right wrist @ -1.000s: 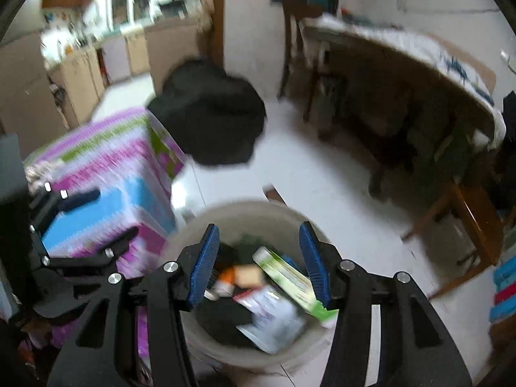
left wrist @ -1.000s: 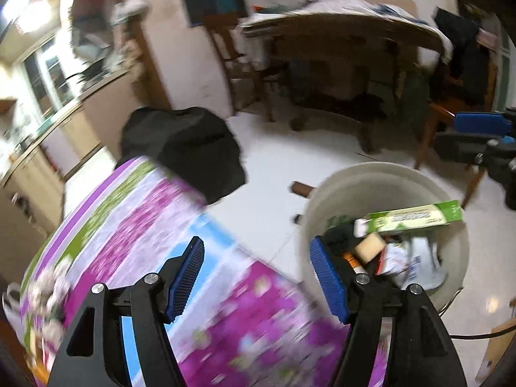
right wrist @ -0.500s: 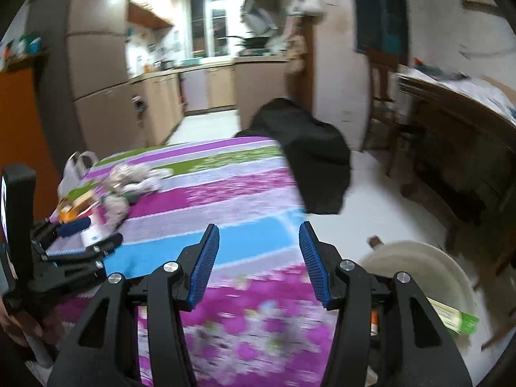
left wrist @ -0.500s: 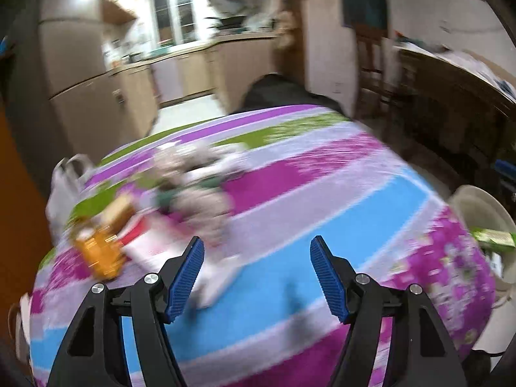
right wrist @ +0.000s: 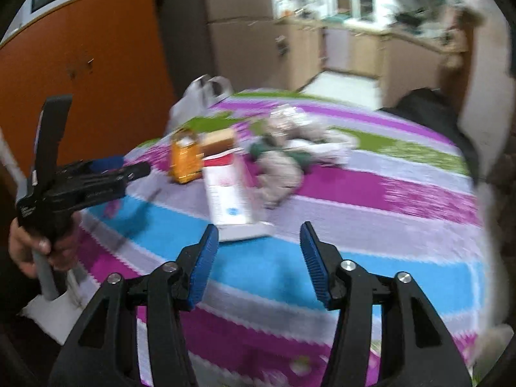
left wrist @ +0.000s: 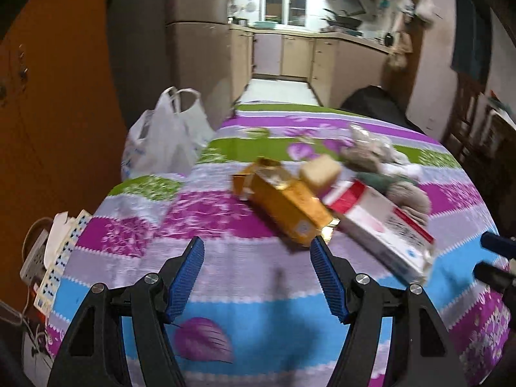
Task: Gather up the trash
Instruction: 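Move both tools back over the table, then grasp the red-and-white medicine box with the right gripper while the left grasps the gold pouch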
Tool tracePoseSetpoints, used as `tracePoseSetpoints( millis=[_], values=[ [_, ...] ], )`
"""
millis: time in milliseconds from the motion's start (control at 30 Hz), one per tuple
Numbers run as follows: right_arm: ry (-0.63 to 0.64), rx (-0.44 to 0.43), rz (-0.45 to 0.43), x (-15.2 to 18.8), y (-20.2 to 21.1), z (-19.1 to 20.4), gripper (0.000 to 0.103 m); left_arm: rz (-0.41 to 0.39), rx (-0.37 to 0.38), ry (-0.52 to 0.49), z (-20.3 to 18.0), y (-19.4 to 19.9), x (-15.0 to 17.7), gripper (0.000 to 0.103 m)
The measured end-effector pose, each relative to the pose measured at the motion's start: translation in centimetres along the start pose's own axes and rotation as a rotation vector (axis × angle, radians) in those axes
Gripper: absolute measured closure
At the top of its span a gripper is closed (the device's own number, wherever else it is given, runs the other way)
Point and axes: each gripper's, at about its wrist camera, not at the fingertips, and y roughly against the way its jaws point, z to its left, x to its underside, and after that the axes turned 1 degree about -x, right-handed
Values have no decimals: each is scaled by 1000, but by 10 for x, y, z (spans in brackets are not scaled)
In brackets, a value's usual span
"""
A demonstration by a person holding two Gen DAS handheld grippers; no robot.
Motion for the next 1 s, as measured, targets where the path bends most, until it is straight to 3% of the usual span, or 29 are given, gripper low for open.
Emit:
tracePoseSetpoints(
  millis=[33, 133, 333, 533, 567, 600, 700, 800, 1000],
  values=[
    [26, -16, 21, -7, -8, 4, 38, 2, -2, 7, 2, -2, 0, 34],
    [87, -35, 55, -21, -21, 10, 36, 20, -4, 24, 11, -5, 2, 34],
    [208, -74, 157, -42, -61, 22, 36, 44, 11, 32, 6, -22, 1, 34],
    [233, -57, 219, -45, -94, 20, 36, 56, 9, 42, 10, -29, 0, 34],
    [244, -45, 221, -44, -97, 21, 38, 59, 10, 44, 11, -30, 0, 34],
    [255, -31, 222, -41, -99, 23, 54, 63, 11, 44, 11, -31, 0, 34],
    [270, -10, 195, -33, -98, 31, 60, 68, 18, 40, 7, -32, -3, 34],
    [221, 21, 166, -24, -83, 33, 63, 64, 38, 35, -1, -31, -8, 34],
    [-69, 11, 74, 10, -14, 7, 63, 41, 46, -14, -29, -40, -21, 26]
  ],
)
